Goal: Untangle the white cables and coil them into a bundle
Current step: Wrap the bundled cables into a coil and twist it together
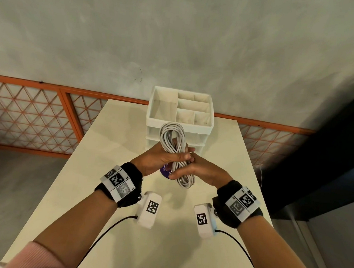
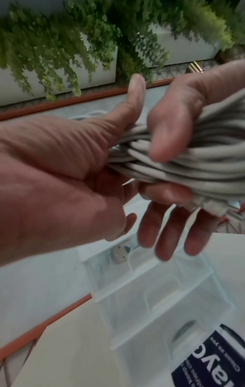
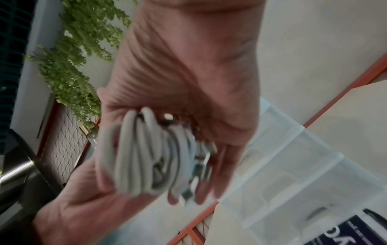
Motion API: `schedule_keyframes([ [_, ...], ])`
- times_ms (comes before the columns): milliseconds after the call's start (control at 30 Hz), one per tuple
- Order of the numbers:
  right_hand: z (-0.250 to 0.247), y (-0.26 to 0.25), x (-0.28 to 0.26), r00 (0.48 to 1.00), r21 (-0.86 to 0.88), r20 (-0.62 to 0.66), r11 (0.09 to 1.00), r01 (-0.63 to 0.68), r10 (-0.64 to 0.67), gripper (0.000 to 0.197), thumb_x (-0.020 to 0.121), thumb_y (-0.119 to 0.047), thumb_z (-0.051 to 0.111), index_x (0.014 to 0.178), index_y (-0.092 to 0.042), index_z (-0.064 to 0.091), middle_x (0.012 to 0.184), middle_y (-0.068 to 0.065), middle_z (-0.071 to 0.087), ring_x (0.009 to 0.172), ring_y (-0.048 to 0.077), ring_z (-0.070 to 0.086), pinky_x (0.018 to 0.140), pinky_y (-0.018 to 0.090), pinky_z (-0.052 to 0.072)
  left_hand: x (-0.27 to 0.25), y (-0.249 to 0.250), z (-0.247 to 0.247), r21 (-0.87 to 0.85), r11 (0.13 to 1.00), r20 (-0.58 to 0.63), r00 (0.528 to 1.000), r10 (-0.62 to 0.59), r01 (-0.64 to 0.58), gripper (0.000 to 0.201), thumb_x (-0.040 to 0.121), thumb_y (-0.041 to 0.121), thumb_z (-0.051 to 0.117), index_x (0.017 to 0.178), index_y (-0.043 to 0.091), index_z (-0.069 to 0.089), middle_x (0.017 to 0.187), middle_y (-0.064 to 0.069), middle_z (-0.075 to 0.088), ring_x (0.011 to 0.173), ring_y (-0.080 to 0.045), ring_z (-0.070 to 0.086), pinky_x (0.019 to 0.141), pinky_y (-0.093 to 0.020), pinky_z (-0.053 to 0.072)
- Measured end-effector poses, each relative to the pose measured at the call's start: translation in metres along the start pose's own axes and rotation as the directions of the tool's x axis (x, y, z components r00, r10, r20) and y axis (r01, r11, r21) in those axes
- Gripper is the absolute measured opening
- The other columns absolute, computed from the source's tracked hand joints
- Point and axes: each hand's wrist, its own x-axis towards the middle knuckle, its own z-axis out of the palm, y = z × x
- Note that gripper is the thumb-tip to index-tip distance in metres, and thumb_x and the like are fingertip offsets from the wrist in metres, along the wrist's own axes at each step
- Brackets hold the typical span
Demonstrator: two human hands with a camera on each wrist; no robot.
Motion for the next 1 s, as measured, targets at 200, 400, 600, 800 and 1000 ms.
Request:
schedule_keyframes([
  [200, 0.016, 0.006, -0.003, 0.997, 0.261, -0.051, 0.962, 0.077, -0.066, 0.025, 0.07, 0.009, 0.064, 0.089, -0.007, 0.059, 0.072, 0.005, 0.064, 0.067, 0.011, 0.066, 0.058, 0.022, 0.053, 0.002, 0.005, 0.001, 0.008, 1.0, 0.003, 1.0, -0.006, 0.006, 0.007, 0.084, 0.008, 0.066, 0.082, 0.015, 0.066, 0.084, 0.0, 0.074, 0.115, -0.023, 0.061, 0.075, -0.016, 0.051],
  [400, 0.021, 0.009, 0.0, 0.985, 0.194, -0.175, 0.98, 0.043, -0.009, 0.023, 0.077, 0.012, 0.063, 0.067, -0.008, 0.055, 0.046, -0.003, 0.052, 0.04, 0.008, 0.05, 0.042, 0.018, 0.042, 0.005, -0.006, -0.003, -0.449, 0.893, -0.021, 0.999, 0.026, -0.033, 0.066, 0.055, 0.032, 0.089, 0.113, 0.019, 0.06, 0.103, -0.005, 0.072, 0.103, -0.022, 0.066, 0.085, -0.035, 0.057],
  [600, 0.021, 0.013, -0.004, 0.99, 0.092, -0.14, 0.996, 0.002, 0.011, 0.029, 0.074, 0.015, 0.058, 0.06, -0.009, 0.05, 0.044, -0.006, 0.048, 0.038, 0.008, 0.047, 0.042, 0.018, 0.042, 0.012, 0.003, 0.0, -0.521, 0.841, -0.266, 0.964, -0.001, -0.143, 0.03, 0.071, 0.039, 0.072, 0.085, 0.014, 0.064, 0.081, -0.002, 0.071, 0.08, -0.015, 0.07, 0.074, -0.035, 0.059],
  [800, 0.027, 0.025, -0.002, 0.97, -0.137, -0.239, 0.988, -0.073, 0.038, 0.013, 0.07, 0.0, 0.065, 0.071, -0.006, 0.053, 0.055, 0.003, 0.054, 0.045, 0.015, 0.054, 0.052, 0.027, 0.047, 0.025, -0.007, 0.009, -0.59, 0.803, -0.478, 0.839, -0.26, -0.086, 0.027, 0.089, 0.025, 0.057, 0.065, 0.016, 0.049, 0.046, 0.005, 0.043, 0.038, -0.006, 0.04, 0.043, -0.017, 0.04],
  [1000, 0.028, 0.037, -0.004, 0.971, -0.278, -0.237, 0.954, -0.11, 0.043, 0.018, 0.07, -0.006, 0.065, 0.065, -0.014, 0.05, 0.055, 0.001, 0.057, 0.047, 0.015, 0.058, 0.057, 0.03, 0.05, 0.025, -0.022, 0.008, -0.658, 0.752, -0.415, 0.812, -0.41, 0.043, 0.027, 0.086, 0.02, 0.056, 0.061, 0.017, 0.045, 0.044, 0.007, 0.038, 0.035, -0.006, 0.034, 0.041, -0.016, 0.037],
])
